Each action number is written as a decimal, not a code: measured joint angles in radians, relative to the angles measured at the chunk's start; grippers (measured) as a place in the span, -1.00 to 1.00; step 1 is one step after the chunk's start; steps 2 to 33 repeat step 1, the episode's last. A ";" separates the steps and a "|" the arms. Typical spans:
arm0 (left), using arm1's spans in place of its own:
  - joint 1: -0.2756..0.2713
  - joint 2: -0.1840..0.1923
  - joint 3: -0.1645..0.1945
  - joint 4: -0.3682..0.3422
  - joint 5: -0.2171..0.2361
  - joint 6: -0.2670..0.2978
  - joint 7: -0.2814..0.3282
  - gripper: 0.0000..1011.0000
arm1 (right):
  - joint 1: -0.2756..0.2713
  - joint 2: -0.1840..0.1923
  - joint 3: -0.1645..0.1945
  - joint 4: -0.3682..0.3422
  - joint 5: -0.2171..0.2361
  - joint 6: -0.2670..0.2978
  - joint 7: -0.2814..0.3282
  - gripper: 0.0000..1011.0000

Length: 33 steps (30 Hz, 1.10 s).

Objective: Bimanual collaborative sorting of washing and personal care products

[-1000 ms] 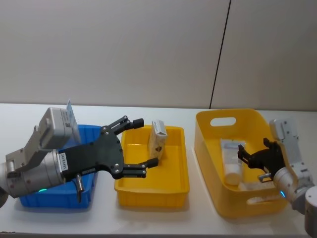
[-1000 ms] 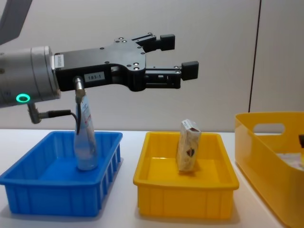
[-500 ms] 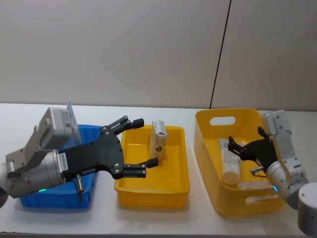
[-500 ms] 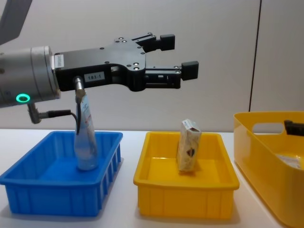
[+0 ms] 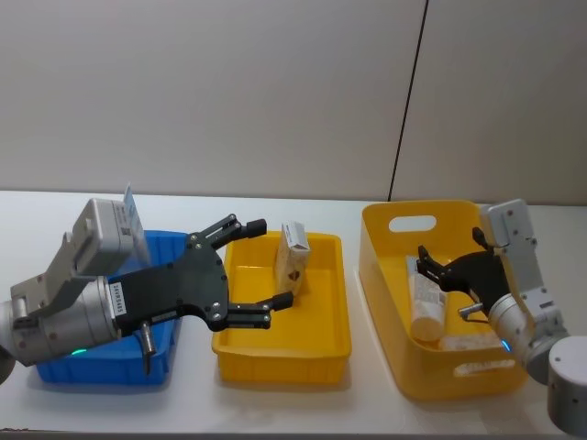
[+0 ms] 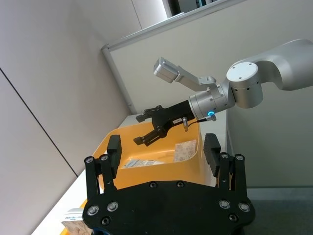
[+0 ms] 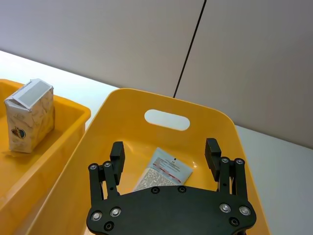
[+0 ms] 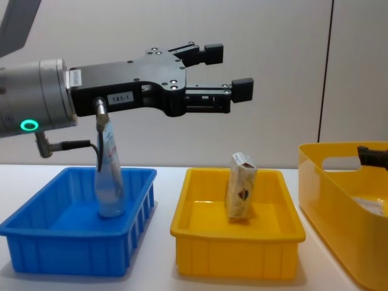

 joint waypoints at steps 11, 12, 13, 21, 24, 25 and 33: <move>0.000 0.000 0.000 0.000 0.000 0.000 0.000 0.98 | 0.000 0.000 0.000 -0.001 -0.001 -0.001 0.000 0.98; 0.000 0.000 0.000 0.000 0.000 0.000 0.000 0.98 | 0.000 0.000 0.000 -0.001 -0.001 -0.001 0.000 0.98; 0.000 0.000 0.000 0.000 0.000 0.000 0.000 0.98 | 0.000 0.000 0.000 -0.001 -0.001 -0.001 0.000 0.98; 0.000 0.000 0.000 0.000 0.000 0.000 0.000 0.98 | 0.000 0.000 0.000 -0.001 -0.001 -0.001 0.000 0.98; 0.000 0.000 0.000 0.000 0.000 0.000 0.000 0.98 | 0.000 0.000 0.000 -0.001 -0.001 -0.001 0.000 0.98; 0.000 0.000 0.000 0.000 0.000 0.000 0.000 0.98 | 0.000 0.000 0.000 -0.001 -0.001 -0.001 0.000 0.98; 0.000 0.000 0.000 0.000 0.000 0.000 0.000 0.98 | 0.000 0.000 0.000 -0.001 -0.001 -0.001 0.000 0.98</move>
